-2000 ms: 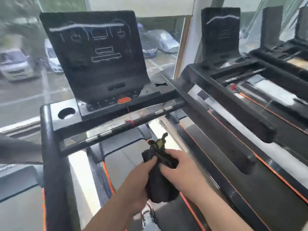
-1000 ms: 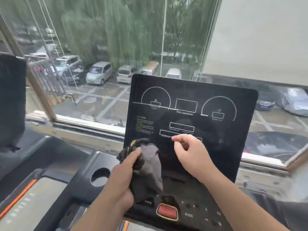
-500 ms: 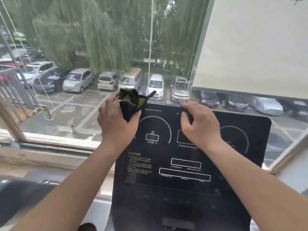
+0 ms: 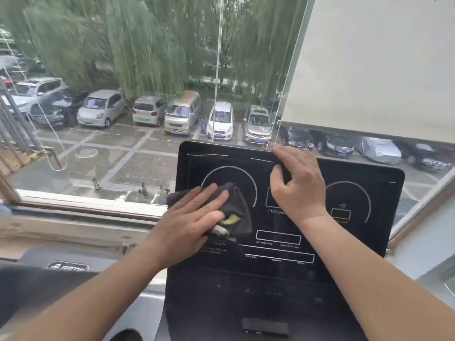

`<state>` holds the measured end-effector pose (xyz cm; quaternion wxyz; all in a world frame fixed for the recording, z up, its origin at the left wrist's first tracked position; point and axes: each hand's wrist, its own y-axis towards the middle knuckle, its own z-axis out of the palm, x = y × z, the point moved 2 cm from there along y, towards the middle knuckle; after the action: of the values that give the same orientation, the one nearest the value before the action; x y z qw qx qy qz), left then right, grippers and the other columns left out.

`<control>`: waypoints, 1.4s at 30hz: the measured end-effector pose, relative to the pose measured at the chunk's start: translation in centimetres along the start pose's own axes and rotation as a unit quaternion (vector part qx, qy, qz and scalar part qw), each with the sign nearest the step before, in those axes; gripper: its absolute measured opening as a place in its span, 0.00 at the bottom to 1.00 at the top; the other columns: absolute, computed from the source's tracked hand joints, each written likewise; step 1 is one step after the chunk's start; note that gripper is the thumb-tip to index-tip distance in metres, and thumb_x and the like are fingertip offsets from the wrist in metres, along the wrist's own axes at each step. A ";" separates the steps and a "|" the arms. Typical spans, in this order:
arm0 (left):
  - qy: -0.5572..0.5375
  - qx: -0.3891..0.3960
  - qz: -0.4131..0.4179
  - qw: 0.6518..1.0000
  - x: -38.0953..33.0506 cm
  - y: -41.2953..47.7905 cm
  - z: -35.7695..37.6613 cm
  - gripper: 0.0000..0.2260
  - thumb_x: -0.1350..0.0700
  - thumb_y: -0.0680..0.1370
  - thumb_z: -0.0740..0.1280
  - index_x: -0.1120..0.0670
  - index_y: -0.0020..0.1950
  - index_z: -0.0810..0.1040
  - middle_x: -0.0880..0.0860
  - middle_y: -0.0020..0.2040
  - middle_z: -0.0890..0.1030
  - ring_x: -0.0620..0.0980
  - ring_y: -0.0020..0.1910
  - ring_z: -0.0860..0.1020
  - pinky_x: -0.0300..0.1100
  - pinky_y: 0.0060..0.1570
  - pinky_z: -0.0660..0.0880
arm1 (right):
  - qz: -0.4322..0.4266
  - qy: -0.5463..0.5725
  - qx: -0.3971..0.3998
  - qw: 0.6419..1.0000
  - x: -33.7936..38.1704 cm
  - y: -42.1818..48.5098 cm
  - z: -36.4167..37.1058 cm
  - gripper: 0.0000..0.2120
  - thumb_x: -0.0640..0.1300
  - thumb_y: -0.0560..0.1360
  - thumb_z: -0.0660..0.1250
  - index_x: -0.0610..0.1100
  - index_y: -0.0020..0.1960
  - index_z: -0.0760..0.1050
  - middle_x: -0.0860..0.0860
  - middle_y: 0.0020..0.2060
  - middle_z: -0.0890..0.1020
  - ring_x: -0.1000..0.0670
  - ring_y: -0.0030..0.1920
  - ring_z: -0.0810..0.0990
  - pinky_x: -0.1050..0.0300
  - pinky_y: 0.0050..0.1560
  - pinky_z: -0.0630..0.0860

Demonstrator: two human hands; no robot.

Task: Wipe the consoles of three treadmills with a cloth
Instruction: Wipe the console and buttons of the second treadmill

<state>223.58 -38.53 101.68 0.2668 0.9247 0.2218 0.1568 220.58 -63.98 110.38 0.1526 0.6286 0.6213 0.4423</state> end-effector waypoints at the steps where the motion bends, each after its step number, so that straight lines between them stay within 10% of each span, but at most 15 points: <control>1: 0.031 -0.013 -0.002 0.999 1.1 0.6 -0.9 0.17 0.59 0.73 0.71 0.53 0.62 0.81 0.53 0.80 0.68 0.58 0.82 0.61 0.60 0.78 0.60 | 0.002 -0.002 0.002 1.000 0.1 0.0 0.0 0.18 0.40 0.77 0.67 0.47 0.66 0.82 0.52 0.63 0.84 0.52 0.67 0.78 0.59 0.80 0.55; 6: 0.036 -0.165 -0.279 0.946 1.0 3.3 -1.8 0.17 0.58 0.74 0.71 0.53 0.63 0.82 0.55 0.77 0.72 0.64 0.70 0.71 0.60 0.67 0.68 | 0.015 0.000 0.001 1.000 0.7 -0.3 0.3 0.20 0.42 0.77 0.64 0.45 0.68 0.81 0.51 0.66 0.83 0.50 0.70 0.77 0.48 0.82 0.56; 12: 0.060 -0.062 0.035 0.996 -2.6 -0.6 1.4 0.21 0.61 0.67 0.73 0.47 0.59 0.82 0.51 0.73 0.77 0.56 0.62 0.75 0.51 0.55 0.76 | -0.025 -0.048 0.021 0.998 0.2 -0.3 0.0 0.22 0.44 0.78 0.63 0.45 0.70 0.79 0.50 0.68 0.82 0.48 0.71 0.76 0.43 0.80 0.60; 18: 0.033 -0.169 -0.286 0.943 0.4 1.8 -0.8 0.18 0.49 0.72 0.73 0.48 0.62 0.82 0.54 0.69 0.73 0.61 0.60 0.71 0.55 0.54 0.70 | -0.042 -0.128 0.025 0.991 0.7 -0.5 0.4 0.24 0.52 0.79 0.62 0.45 0.72 0.76 0.48 0.68 0.81 0.46 0.71 0.76 0.43 0.80 0.60; 25: 0.064 -0.056 0.052 0.995 0.5 -0.4 0.1 0.18 0.56 0.69 0.73 0.47 0.58 0.82 0.54 0.67 0.78 0.59 0.55 0.76 0.53 0.45 0.75 | -0.049 -0.151 0.039 0.987 0.6 0.2 -0.1 0.24 0.56 0.80 0.60 0.48 0.72 0.76 0.51 0.67 0.81 0.46 0.70 0.76 0.44 0.77 0.65; 31: 0.002 -0.187 -0.278 0.942 1.7 2.4 -1.4 0.17 0.51 0.75 0.72 0.51 0.63 0.83 0.58 0.67 0.75 0.62 0.57 0.70 0.54 0.53 0.75 | -0.041 -0.149 0.016 0.988 0.9 0.0 0.0 0.22 0.55 0.79 0.62 0.49 0.70 0.78 0.51 0.65 0.83 0.47 0.68 0.77 0.44 0.76 0.66; 38: -0.005 0.028 0.073 0.997 -0.8 -1.8 1.2 0.28 0.50 0.66 0.72 0.48 0.67 0.77 0.56 0.71 0.70 0.60 0.60 0.74 0.54 0.50 0.77 | -0.051 -0.140 0.012 0.989 1.0 0.0 -0.1 0.21 0.52 0.80 0.63 0.48 0.70 0.79 0.52 0.65 0.83 0.49 0.69 0.78 0.48 0.79 0.63; 42: 0.012 -0.066 -0.052 0.996 3.2 0.8 -1.7 0.23 0.51 0.71 0.70 0.53 0.66 0.80 0.57 0.69 0.69 0.61 0.61 0.72 0.55 0.56 0.76 | -0.049 -0.137 0.002 0.989 1.0 -0.1 0.0 0.21 0.51 0.79 0.63 0.48 0.70 0.79 0.51 0.65 0.83 0.49 0.68 0.78 0.47 0.79 0.64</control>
<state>225.88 -36.87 104.01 0.3325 0.8901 0.2623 0.1685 220.38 -63.06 110.68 0.2564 0.6522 0.6256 0.3428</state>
